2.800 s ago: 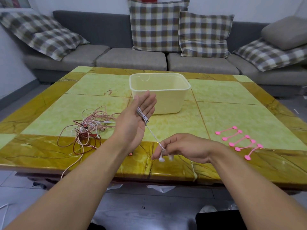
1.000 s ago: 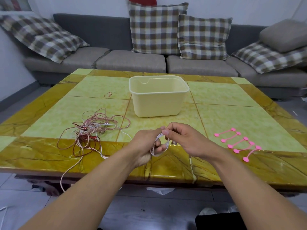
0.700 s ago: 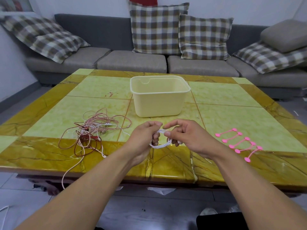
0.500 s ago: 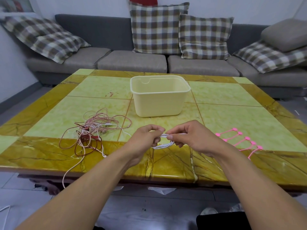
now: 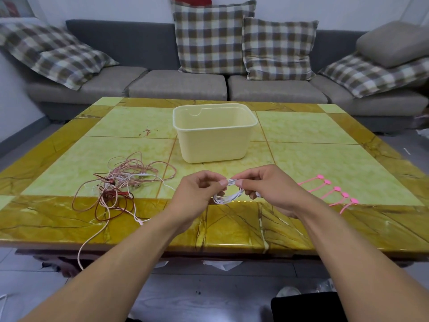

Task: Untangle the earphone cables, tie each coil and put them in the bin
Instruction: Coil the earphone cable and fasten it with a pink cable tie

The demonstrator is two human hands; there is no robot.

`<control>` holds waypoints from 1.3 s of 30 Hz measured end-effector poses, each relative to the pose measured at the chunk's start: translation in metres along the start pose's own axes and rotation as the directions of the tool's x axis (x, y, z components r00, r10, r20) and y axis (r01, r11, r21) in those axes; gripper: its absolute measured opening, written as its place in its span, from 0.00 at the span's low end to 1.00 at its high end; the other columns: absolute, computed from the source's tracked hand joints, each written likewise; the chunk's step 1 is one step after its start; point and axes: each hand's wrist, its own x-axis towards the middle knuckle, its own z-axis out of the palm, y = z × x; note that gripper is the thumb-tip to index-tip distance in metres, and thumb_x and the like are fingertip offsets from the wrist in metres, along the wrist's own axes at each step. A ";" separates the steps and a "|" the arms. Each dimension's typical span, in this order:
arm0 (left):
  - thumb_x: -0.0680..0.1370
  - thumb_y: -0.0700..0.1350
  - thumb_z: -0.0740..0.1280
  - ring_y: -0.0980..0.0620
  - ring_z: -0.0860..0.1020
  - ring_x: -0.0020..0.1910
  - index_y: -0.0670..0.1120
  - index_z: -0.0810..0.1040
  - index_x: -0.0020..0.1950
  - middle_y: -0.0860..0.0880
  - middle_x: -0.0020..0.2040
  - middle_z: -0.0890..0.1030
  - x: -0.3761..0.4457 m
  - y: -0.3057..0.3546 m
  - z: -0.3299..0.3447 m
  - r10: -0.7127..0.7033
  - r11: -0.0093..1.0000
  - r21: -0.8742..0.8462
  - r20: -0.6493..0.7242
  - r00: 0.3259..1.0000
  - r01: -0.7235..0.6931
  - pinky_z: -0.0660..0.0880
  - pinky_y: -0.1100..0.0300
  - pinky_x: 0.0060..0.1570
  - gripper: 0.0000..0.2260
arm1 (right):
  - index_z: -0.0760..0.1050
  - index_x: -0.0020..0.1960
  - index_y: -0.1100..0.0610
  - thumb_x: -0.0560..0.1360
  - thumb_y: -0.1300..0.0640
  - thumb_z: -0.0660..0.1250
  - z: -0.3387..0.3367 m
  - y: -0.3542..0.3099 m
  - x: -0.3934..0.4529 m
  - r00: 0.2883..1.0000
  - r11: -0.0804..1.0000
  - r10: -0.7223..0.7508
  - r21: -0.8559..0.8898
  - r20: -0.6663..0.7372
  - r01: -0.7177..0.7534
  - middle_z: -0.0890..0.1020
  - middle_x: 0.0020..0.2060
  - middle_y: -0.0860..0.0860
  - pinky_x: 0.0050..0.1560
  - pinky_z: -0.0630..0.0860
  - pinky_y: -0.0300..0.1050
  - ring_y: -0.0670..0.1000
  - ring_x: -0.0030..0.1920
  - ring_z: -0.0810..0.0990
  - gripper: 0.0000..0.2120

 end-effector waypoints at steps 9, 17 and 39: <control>0.76 0.60 0.71 0.54 0.73 0.66 0.55 0.49 0.81 0.59 0.72 0.70 -0.010 -0.018 0.020 0.261 0.532 0.790 0.191 0.946 -0.306 0.74 0.54 0.59 0.42 | 0.87 0.51 0.54 0.77 0.61 0.73 0.002 -0.001 -0.004 0.999 0.992 -0.038 -0.120 0.010 0.039 0.82 0.32 0.49 0.37 0.74 0.36 0.44 0.31 0.75 0.06; 0.85 0.48 0.60 0.55 0.76 0.39 0.46 0.78 0.60 0.56 0.41 0.80 -0.003 -0.022 0.033 -0.076 0.789 0.593 0.358 0.931 -0.164 0.73 0.52 0.43 0.11 | 0.87 0.49 0.53 0.77 0.60 0.73 -0.011 0.008 -0.012 0.998 0.959 -0.053 -0.277 0.020 0.057 0.87 0.37 0.46 0.37 0.75 0.35 0.41 0.33 0.77 0.05; 0.86 0.50 0.56 0.55 0.62 0.30 0.49 0.66 0.37 0.54 0.31 0.65 0.001 -0.012 0.070 0.057 0.899 0.396 0.315 0.947 -0.186 0.61 0.57 0.35 0.18 | 0.85 0.46 0.46 0.76 0.56 0.74 -0.094 0.057 -0.035 0.878 0.971 -0.019 -0.217 -0.478 -0.097 0.87 0.45 0.43 0.47 0.77 0.41 0.45 0.47 0.85 0.05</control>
